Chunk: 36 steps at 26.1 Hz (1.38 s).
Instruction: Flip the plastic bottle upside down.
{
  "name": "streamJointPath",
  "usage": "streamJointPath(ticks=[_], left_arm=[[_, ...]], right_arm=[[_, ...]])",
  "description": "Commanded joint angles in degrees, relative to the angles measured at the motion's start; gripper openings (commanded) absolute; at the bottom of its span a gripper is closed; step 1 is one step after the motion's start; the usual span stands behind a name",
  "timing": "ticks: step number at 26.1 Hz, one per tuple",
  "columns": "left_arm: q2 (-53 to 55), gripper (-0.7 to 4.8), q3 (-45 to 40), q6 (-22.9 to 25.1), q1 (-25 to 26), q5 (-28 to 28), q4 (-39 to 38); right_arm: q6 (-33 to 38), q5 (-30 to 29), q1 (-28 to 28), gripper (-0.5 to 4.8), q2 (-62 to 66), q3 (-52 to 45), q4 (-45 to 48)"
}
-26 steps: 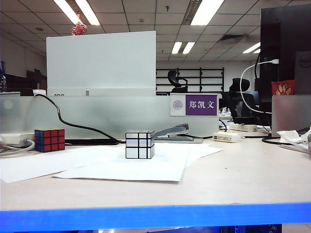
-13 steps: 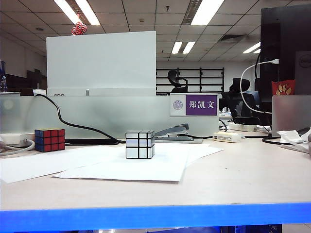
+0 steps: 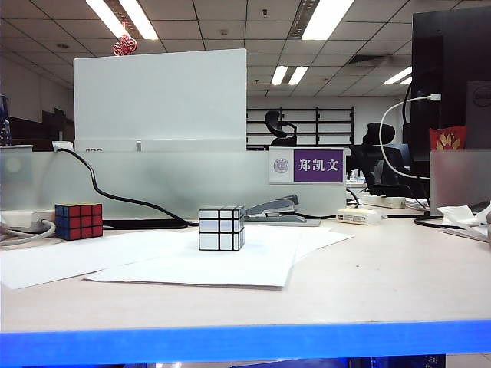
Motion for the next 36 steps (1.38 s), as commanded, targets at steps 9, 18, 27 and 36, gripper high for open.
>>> streamJointPath(ticks=[9, 18, 27, 36], left_arm=[[-0.3, 0.77, 0.3, 0.4, 0.0, -1.6, -3.6], [-0.3, -0.06, 0.3, 1.4, 0.0, -4.4, -3.6], [-1.0, -0.06, 0.3, 7.6, 0.1, -4.3, -7.1], [-5.9, -0.06, 0.4, 19.4, 0.1, -4.4, -20.3]], right_arm=[[0.0, -1.7, -0.2, -0.08, -0.3, 0.2, 1.4], [-1.8, -1.9, -0.3, 2.76, -0.3, 0.2, 3.8], [-6.7, -2.1, -0.5, 4.34, -1.1, 0.1, 9.4], [-17.2, -1.6, -1.5, 4.34, -4.5, 0.0, 8.4]])
